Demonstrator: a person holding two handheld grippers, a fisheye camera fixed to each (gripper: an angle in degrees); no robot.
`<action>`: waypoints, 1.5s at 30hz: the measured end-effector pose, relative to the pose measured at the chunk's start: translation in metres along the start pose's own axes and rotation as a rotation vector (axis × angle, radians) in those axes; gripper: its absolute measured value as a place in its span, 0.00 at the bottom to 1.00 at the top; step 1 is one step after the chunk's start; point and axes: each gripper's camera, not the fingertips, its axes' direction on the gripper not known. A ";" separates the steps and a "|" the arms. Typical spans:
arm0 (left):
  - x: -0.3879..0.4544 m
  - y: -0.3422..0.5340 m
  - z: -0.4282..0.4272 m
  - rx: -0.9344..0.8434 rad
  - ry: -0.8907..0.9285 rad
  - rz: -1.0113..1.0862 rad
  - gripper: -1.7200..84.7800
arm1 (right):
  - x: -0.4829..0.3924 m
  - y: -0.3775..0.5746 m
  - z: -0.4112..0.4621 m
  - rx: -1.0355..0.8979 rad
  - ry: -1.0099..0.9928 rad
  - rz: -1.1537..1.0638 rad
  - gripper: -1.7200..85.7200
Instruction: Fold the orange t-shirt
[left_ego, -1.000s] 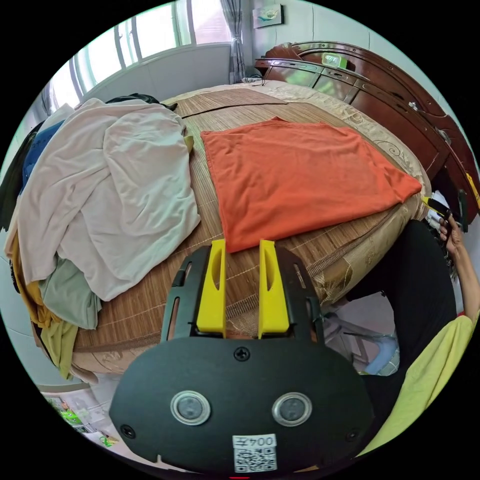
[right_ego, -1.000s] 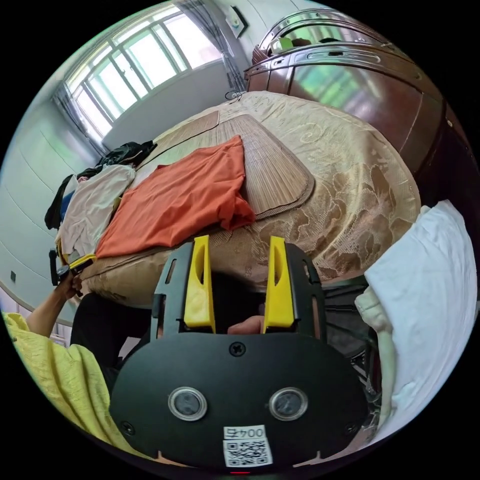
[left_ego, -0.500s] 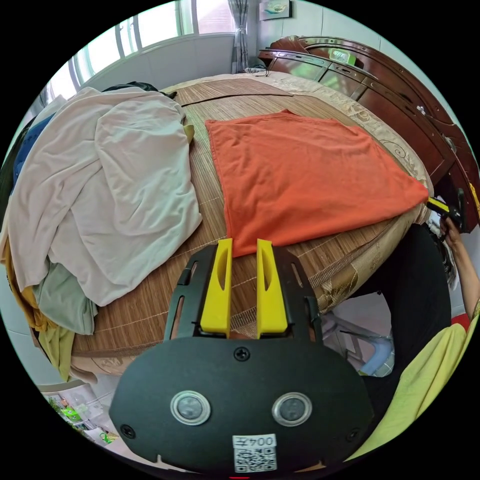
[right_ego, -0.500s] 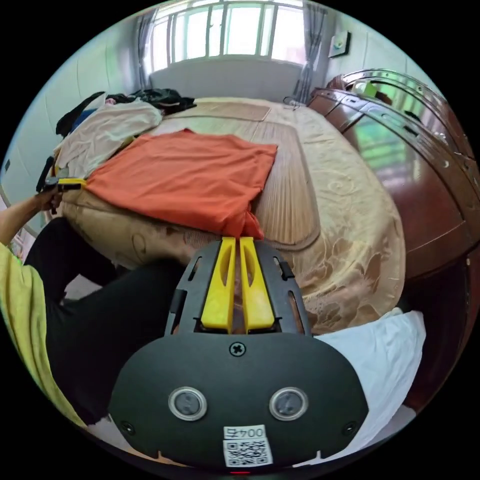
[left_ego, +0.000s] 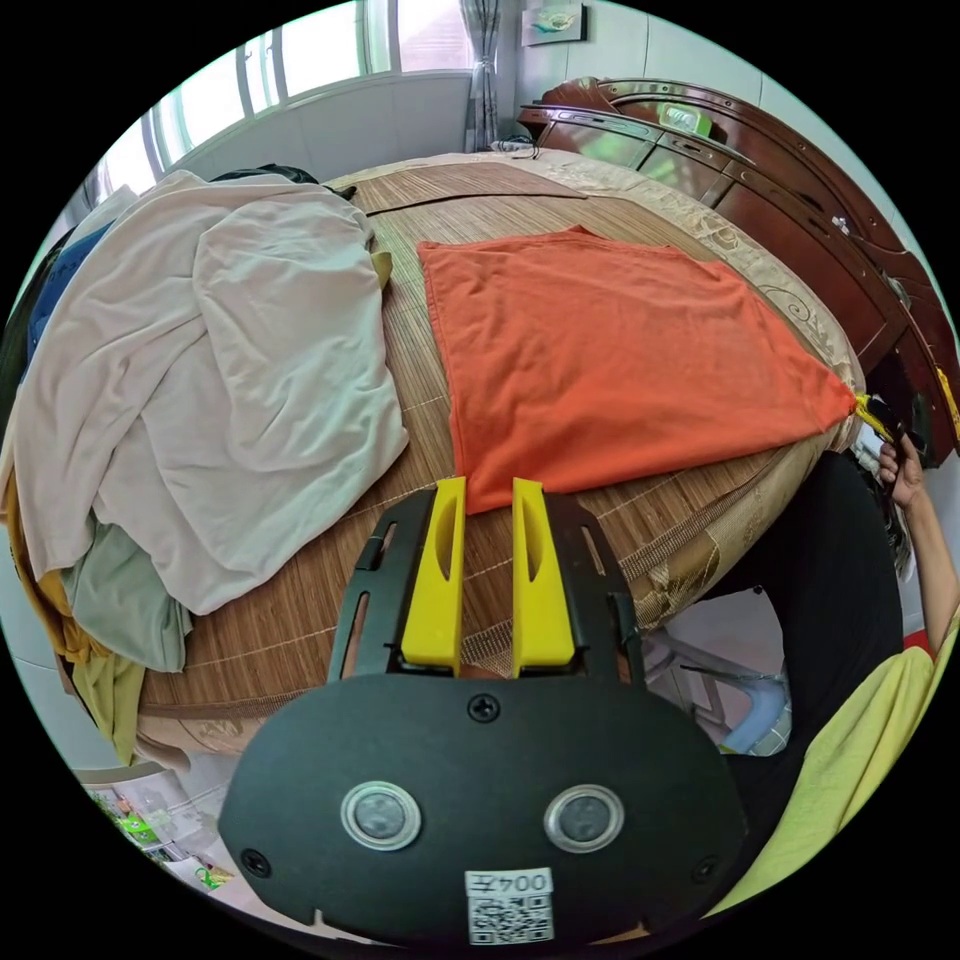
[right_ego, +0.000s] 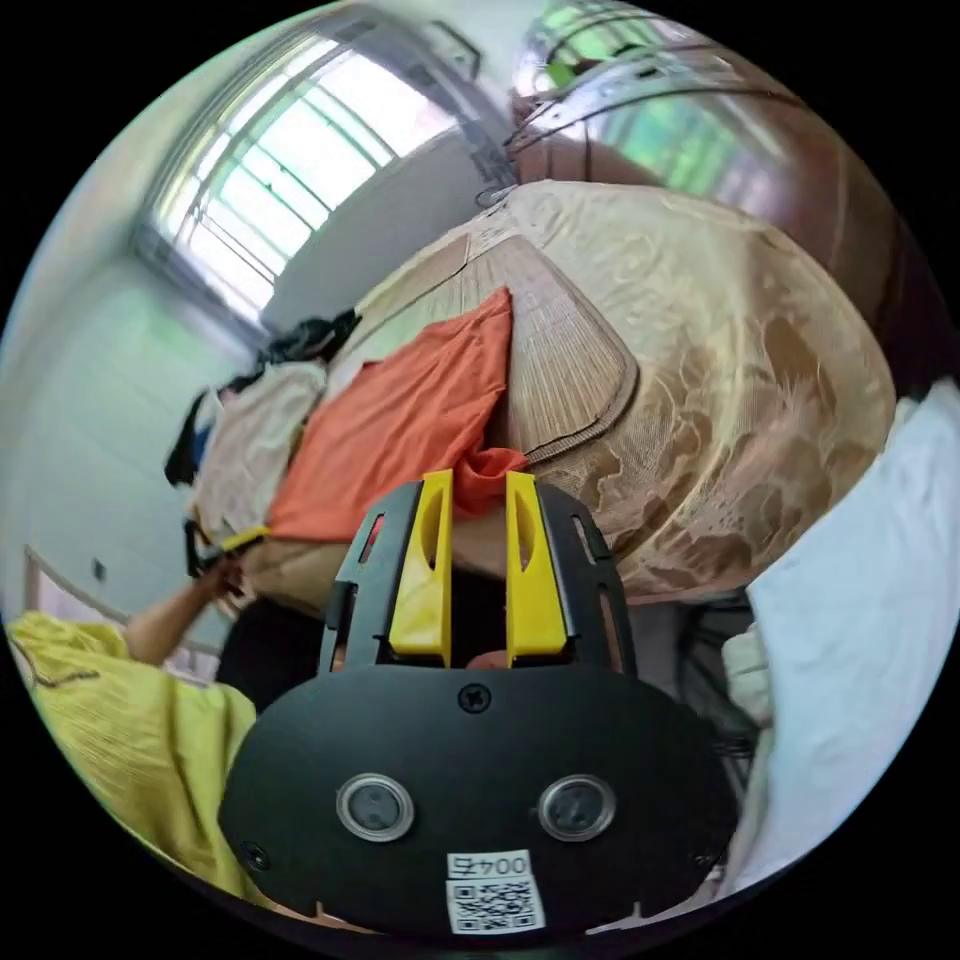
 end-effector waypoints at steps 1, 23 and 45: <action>-0.001 -0.001 0.000 0.000 -0.001 0.001 0.10 | 0.001 0.004 0.000 0.001 0.004 0.020 0.14; -0.035 -0.029 0.012 0.022 0.056 -0.007 0.10 | -0.034 -0.003 0.011 0.044 0.220 -0.090 0.11; -0.018 -0.228 0.089 0.073 0.052 0.041 0.10 | -0.139 -0.160 0.234 -0.223 0.404 -0.483 0.11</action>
